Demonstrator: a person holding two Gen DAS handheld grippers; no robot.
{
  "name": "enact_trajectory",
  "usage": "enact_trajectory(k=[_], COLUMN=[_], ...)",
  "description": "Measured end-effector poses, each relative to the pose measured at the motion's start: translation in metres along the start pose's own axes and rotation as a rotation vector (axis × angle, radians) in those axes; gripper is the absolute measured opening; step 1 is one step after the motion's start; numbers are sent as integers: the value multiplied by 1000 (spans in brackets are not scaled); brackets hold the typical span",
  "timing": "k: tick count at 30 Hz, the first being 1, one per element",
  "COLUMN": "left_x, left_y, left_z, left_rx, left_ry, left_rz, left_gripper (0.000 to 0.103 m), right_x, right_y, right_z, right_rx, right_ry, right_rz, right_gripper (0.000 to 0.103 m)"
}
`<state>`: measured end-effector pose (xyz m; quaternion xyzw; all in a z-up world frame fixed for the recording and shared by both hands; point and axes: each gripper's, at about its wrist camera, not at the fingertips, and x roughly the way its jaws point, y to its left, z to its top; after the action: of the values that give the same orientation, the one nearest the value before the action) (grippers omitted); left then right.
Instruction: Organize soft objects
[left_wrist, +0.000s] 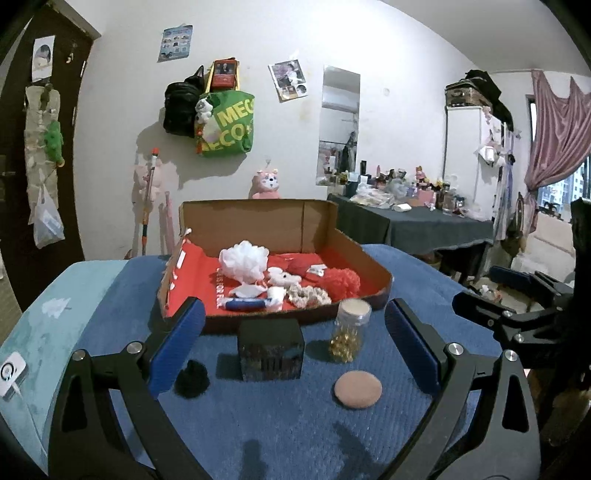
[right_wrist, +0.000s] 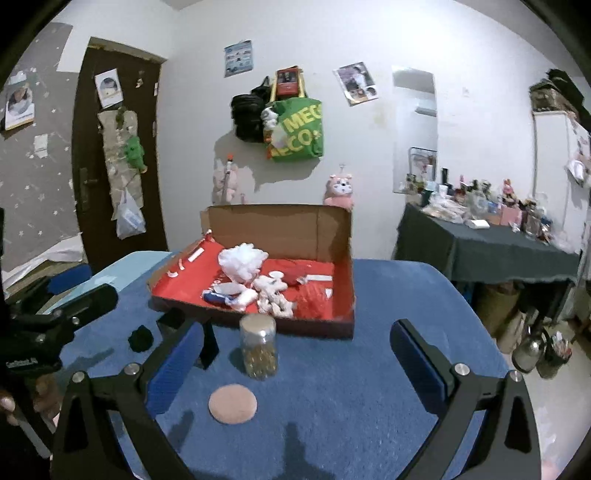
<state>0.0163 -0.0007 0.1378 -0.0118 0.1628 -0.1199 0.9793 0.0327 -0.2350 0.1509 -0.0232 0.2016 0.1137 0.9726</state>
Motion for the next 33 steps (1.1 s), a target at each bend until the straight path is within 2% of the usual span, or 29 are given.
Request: enact_trajectory(k=[8, 17, 25, 33], left_x=[2, 19, 33, 40], left_y=[-4, -3, 1, 12], left_z=[-30, -65, -84, -87], left_rx=[-3, -14, -28, -50], left_ry=[27, 111, 180, 220], left_rz=[34, 59, 72, 80], left_gripper=[99, 99, 99, 99], right_x=[0, 20, 33, 42], right_y=[7, 6, 5, 7], right_z=[-37, -71, -88, -92], right_rx=[-9, 24, 49, 49], right_ry=[-17, 59, 112, 149], right_rz=[-41, -29, -30, -23], right_gripper=[103, 103, 103, 103])
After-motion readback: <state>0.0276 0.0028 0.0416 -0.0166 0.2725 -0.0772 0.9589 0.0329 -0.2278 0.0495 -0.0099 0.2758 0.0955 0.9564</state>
